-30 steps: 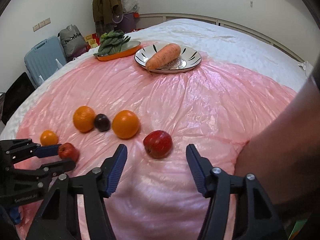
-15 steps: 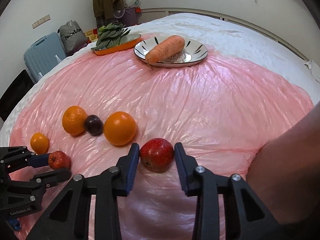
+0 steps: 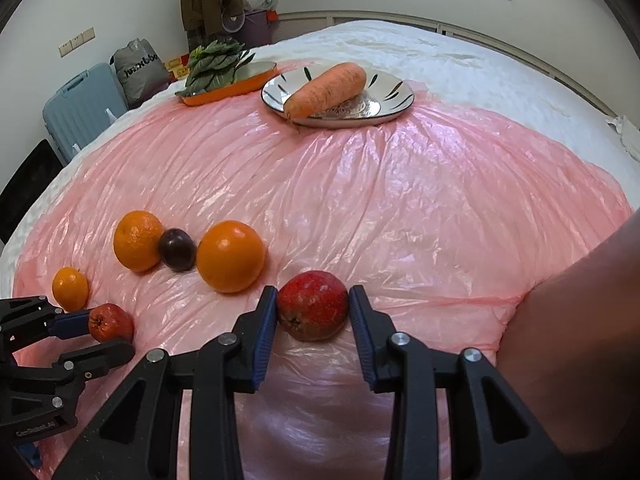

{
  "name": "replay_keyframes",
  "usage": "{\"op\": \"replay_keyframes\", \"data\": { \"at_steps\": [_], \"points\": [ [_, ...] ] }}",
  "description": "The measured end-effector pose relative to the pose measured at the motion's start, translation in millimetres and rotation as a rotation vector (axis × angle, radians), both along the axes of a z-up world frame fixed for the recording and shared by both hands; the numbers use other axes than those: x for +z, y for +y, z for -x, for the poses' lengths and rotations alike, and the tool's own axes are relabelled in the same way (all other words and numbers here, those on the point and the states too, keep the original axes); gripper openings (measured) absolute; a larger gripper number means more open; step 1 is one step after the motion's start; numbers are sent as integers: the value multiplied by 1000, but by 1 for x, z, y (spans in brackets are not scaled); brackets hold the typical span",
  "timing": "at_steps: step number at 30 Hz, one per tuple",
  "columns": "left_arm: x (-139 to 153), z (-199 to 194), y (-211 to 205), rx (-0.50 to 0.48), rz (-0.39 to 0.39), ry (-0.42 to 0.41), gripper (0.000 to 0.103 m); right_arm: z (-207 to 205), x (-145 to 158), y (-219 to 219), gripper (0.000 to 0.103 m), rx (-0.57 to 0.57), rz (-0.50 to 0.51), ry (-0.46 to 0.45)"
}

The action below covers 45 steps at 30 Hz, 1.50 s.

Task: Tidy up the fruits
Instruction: 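Grasp a red apple with the left tool while the right tool grasps another red apple, then carry both apples into the green tray and release them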

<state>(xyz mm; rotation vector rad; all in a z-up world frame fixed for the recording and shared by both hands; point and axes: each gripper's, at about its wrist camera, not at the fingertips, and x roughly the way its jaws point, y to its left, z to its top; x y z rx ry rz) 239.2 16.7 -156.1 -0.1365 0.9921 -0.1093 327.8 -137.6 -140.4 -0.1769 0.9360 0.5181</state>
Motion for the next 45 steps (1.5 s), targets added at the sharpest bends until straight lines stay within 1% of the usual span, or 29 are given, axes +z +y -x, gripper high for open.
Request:
{"op": "replay_keyframes", "data": {
  "at_steps": [7, 20, 26, 31, 37, 42, 45],
  "points": [
    [1, 4, 1, 5, 9, -17, 28, 1, 1, 2, 50, -1, 16, -8],
    [20, 17, 10, 36, 55, -83, 28, 19, 30, -4, 50, -22, -21, -59],
    [34, 25, 11, 39, 67, -104, 28, 40, 43, -7, 50, -12, -27, -70],
    [45, 39, 8, 34, 71, -116, 28, 68, 54, -13, 50, 2, -47, -77],
    [55, 59, -1, 24, 73, -118, 28, 106, 63, -37, 50, -14, -71, -73],
    [64, 77, -23, -21, 78, -117, 28, 138, 70, -73, 50, -60, -86, -72],
    [68, 87, -47, -70, 89, -114, 28, 155, 72, -102, 50, -96, -82, -75]
  ]
}}
